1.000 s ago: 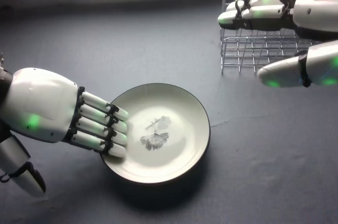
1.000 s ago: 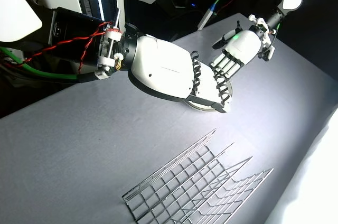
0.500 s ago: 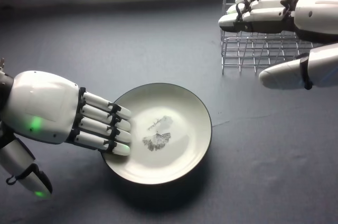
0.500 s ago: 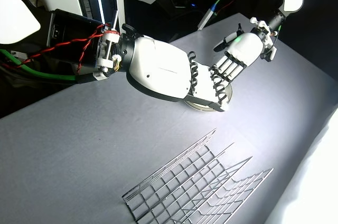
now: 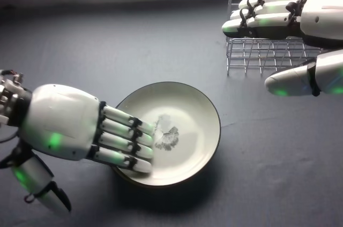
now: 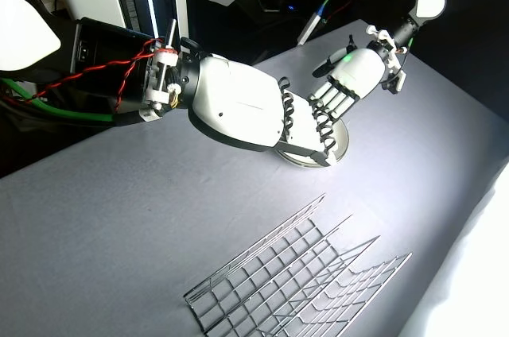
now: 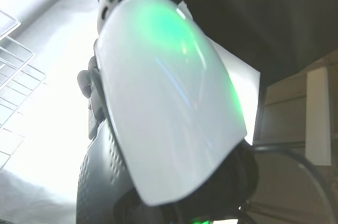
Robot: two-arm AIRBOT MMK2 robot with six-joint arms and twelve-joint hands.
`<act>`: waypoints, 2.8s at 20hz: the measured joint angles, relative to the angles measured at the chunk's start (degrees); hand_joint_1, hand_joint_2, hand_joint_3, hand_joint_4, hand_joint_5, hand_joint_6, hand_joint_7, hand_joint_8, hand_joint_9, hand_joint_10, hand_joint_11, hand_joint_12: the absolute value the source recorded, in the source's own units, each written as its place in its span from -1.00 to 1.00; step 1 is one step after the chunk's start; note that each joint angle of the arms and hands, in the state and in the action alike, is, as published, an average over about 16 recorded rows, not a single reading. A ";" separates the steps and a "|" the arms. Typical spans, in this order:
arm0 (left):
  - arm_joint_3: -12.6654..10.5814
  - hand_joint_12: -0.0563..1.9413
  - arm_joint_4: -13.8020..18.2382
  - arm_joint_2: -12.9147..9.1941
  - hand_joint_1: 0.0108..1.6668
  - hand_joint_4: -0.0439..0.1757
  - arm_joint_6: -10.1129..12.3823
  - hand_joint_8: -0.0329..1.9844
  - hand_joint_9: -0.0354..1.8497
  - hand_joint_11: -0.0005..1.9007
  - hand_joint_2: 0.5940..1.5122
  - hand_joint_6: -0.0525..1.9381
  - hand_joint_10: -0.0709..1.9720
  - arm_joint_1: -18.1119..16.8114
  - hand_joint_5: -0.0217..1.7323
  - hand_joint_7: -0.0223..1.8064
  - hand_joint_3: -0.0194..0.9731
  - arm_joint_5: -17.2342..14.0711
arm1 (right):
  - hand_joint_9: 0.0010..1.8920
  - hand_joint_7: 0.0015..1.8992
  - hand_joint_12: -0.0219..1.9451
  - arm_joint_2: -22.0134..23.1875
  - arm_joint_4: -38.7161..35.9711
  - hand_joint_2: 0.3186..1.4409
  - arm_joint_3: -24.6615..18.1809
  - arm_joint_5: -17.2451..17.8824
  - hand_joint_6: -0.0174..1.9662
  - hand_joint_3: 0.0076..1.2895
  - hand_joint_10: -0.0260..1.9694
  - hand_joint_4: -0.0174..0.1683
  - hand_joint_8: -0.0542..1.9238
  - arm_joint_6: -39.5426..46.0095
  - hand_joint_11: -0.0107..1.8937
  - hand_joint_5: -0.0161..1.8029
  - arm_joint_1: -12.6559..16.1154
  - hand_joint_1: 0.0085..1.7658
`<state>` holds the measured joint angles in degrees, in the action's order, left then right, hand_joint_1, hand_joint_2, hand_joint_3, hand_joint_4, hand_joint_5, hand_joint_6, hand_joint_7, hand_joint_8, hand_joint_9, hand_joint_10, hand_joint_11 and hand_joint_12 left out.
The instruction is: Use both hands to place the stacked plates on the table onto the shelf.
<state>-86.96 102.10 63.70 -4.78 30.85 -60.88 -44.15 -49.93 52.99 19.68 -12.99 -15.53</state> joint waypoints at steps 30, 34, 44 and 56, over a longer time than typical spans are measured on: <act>-3.42 -0.96 6.37 -0.76 -1.00 -0.63 11.70 -0.97 -0.94 -0.98 0.13 -0.93 -0.93 -7.62 -0.97 -0.97 -0.89 -2.54 | -0.87 -0.84 -0.58 0.49 -0.20 0.73 -0.06 2.25 -0.96 -0.99 -0.96 -0.78 -0.93 -0.33 -0.97 -0.82 -1.84 -0.99; -3.92 -0.96 7.12 -0.47 -1.00 -0.64 12.08 -0.97 -0.94 -0.98 0.14 -0.95 -0.93 -6.76 -0.98 -0.97 -0.89 -2.86 | -0.86 -0.83 -0.56 0.52 -0.21 0.73 -0.07 2.50 -0.96 -0.99 -0.96 -0.78 -0.93 -0.39 -0.97 -0.81 -1.94 -0.99; -3.68 -0.96 6.77 0.43 -1.00 -0.66 11.47 -0.98 -0.96 -0.98 0.14 -0.97 -0.93 -4.25 -0.98 -0.99 -0.90 -2.03 | -0.88 -0.85 -0.57 0.62 -0.24 0.73 -0.07 3.04 -0.96 -0.99 -0.96 -0.78 -0.93 -0.46 -0.97 -0.82 -2.31 -0.99; -2.21 -0.96 2.82 4.62 -1.00 -0.67 10.90 -0.99 -0.97 -0.98 0.14 -0.97 -0.94 -3.01 -0.99 -0.99 -0.91 1.86 | -0.87 -0.83 -0.56 0.43 -4.39 0.73 0.22 5.50 -0.96 -0.99 -0.96 -0.79 -0.93 -0.72 -0.97 -0.82 -3.42 -0.99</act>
<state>-89.18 104.92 68.32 6.13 27.84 -59.02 -43.73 -54.33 53.21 25.18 -13.71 -18.95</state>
